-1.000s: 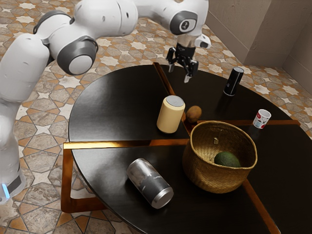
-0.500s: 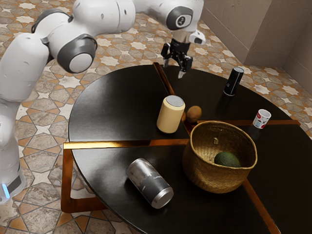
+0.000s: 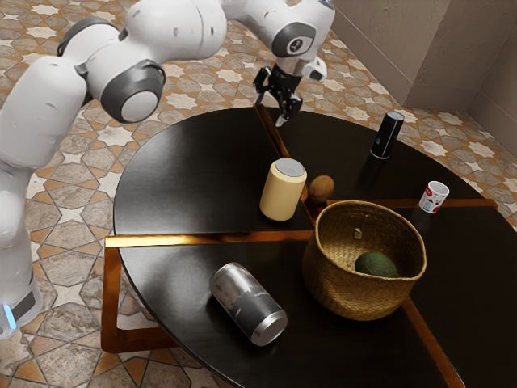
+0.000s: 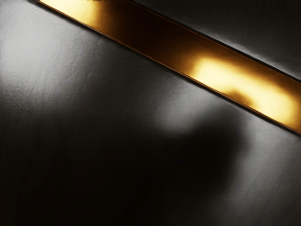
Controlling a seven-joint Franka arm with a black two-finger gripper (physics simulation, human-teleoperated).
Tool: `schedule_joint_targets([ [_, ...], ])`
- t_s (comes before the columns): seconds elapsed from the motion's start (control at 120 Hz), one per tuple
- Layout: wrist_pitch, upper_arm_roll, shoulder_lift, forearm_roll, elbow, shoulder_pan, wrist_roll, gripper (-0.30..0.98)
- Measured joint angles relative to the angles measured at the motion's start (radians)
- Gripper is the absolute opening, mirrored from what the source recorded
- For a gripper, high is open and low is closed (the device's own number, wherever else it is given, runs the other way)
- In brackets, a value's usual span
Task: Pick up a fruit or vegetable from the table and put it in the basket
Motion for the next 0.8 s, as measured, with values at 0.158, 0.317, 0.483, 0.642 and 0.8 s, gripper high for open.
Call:
schedule_joint_targets([
  [0.158,-0.002,0.005,-0.005,0.001,0.001,0.03,0.026,0.69],
  [0.317,-0.042,0.014,-0.015,-0.071,0.002,0.081,0.095,0.69],
  [0.483,-0.135,0.003,-0.013,-0.099,0.003,0.114,0.11,0.69],
  [0.642,-0.175,0.002,-0.013,-0.106,0.003,0.116,0.121,0.69],
  [0.8,-0.194,0.002,-0.013,-0.108,0.003,0.116,0.129,0.69],
])
